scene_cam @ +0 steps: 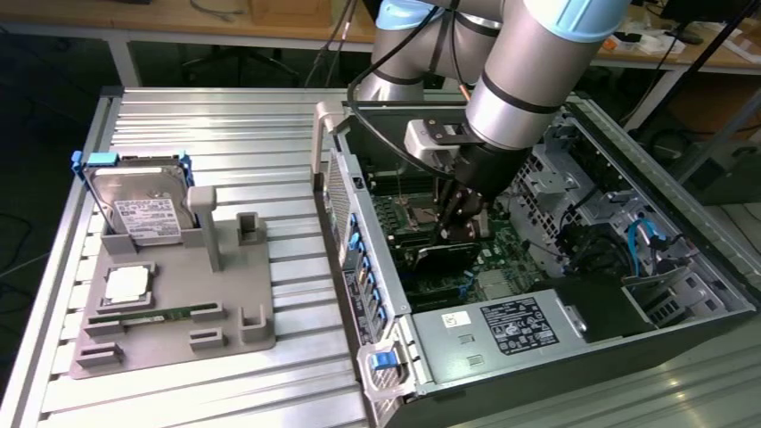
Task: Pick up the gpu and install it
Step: 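Press down on the gpu until it lock into place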
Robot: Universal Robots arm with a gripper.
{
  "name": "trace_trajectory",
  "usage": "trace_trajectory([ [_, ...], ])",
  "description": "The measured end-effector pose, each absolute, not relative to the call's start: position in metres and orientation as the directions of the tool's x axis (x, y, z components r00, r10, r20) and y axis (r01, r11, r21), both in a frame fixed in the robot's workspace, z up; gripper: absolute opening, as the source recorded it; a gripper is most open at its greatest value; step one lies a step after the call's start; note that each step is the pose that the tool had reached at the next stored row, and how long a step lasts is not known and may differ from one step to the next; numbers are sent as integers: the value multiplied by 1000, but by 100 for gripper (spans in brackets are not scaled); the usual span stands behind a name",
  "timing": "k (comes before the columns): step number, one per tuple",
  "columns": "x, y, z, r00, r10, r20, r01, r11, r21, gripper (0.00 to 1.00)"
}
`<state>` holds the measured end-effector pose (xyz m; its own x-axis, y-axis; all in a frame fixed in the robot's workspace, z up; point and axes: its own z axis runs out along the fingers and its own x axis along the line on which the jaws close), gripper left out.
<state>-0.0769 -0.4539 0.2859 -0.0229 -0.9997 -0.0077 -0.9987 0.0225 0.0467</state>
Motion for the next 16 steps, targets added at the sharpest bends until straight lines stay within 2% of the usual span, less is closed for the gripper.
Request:
trace_trajectory([
  [16, -77, -454, 284, -23, -1000, -8, -999, 23, 47, 11],
])
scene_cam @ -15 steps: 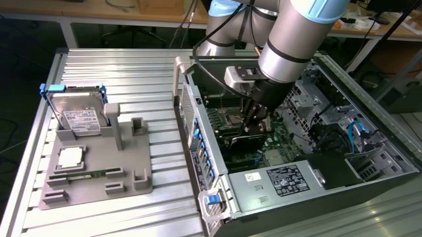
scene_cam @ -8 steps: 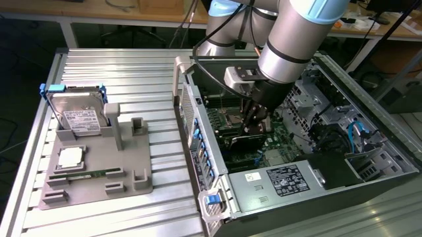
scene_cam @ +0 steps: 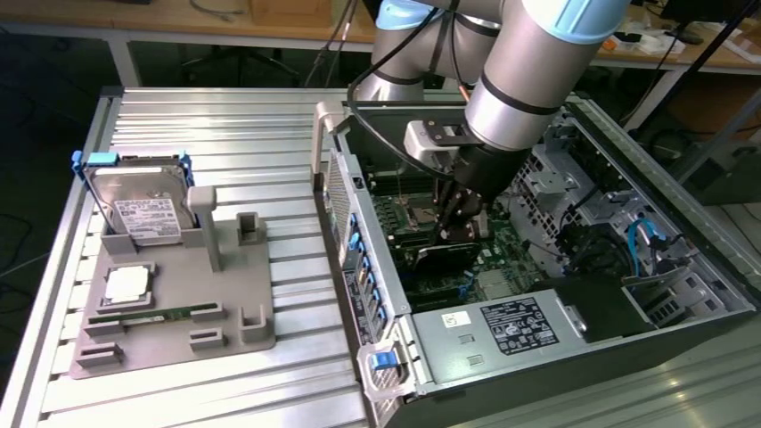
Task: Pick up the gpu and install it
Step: 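Press down on the gpu until it lock into place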
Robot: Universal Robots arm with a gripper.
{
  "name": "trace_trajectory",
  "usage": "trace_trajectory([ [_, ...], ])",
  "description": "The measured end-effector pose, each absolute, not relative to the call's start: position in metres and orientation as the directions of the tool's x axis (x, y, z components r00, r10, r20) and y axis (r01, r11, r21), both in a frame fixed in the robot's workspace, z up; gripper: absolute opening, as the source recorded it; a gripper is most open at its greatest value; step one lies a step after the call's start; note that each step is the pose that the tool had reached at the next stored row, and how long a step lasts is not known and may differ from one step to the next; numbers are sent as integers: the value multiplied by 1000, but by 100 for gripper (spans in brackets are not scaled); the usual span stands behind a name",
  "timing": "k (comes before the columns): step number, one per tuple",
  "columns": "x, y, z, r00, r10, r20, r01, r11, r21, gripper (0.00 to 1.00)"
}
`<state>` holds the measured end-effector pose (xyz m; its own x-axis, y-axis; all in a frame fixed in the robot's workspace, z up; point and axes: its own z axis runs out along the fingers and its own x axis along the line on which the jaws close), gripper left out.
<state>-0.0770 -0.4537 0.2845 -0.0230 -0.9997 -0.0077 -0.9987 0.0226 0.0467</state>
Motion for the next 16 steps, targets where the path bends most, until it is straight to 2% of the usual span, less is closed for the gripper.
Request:
trace_trajectory([
  [16, -82, -453, 284, -23, -1000, -6, -999, 23, 47, 11],
])
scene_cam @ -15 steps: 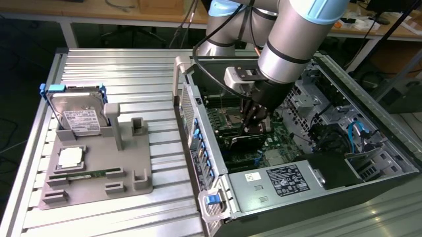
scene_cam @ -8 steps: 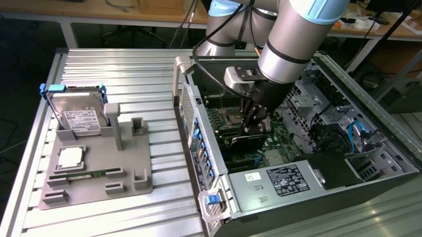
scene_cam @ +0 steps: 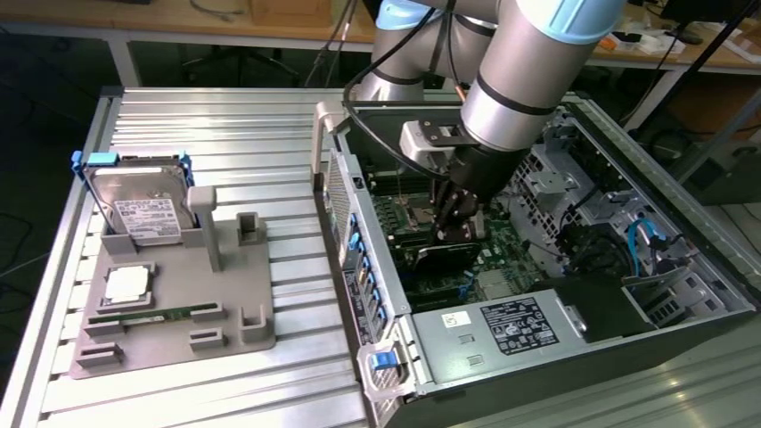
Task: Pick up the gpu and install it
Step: 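Press down on the gpu until it lock into place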
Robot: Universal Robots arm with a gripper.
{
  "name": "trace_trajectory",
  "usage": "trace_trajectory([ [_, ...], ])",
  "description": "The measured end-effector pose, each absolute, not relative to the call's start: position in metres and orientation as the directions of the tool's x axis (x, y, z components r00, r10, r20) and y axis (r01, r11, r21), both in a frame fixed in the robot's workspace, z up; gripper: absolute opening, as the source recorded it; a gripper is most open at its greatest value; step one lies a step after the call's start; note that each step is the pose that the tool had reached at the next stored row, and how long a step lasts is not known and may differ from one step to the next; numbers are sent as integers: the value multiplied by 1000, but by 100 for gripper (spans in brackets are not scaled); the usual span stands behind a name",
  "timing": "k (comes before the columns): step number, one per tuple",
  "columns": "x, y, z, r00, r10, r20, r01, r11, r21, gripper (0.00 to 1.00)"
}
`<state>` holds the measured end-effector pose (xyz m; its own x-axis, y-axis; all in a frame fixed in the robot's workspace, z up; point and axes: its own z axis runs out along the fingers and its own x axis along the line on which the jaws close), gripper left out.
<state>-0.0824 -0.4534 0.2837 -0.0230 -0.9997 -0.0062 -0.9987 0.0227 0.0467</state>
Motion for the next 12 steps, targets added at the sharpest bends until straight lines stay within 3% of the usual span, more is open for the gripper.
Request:
trace_trajectory([
  [6, -88, -449, 282, -23, -1000, -6, -999, 23, 47, 11],
  [12, -93, -449, 302, -23, -1000, -6, -999, 23, 46, 11],
])
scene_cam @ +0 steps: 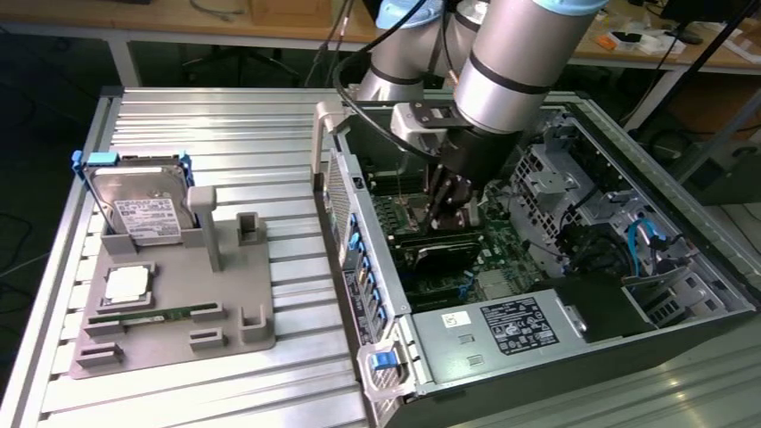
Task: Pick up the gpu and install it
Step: 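Press down on the gpu until it lock into place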
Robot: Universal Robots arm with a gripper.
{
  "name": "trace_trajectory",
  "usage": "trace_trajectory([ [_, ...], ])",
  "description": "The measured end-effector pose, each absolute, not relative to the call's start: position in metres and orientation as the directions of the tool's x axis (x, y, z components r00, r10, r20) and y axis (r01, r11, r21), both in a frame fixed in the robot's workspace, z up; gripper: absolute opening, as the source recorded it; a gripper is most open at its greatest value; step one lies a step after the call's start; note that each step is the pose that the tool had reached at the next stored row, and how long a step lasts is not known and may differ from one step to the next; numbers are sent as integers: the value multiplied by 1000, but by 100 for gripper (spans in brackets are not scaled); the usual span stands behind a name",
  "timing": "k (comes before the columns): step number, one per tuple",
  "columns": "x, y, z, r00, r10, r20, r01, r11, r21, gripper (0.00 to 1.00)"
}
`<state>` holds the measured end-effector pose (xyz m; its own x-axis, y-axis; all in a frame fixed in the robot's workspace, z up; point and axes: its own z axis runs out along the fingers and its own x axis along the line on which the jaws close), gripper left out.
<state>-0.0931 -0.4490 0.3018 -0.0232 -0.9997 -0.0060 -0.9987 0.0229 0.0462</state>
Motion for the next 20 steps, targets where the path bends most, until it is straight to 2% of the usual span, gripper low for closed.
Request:
trace_trajectory([
  [20, -133, -449, 308, -37, -999, -7, -998, 37, 47, 11],
])
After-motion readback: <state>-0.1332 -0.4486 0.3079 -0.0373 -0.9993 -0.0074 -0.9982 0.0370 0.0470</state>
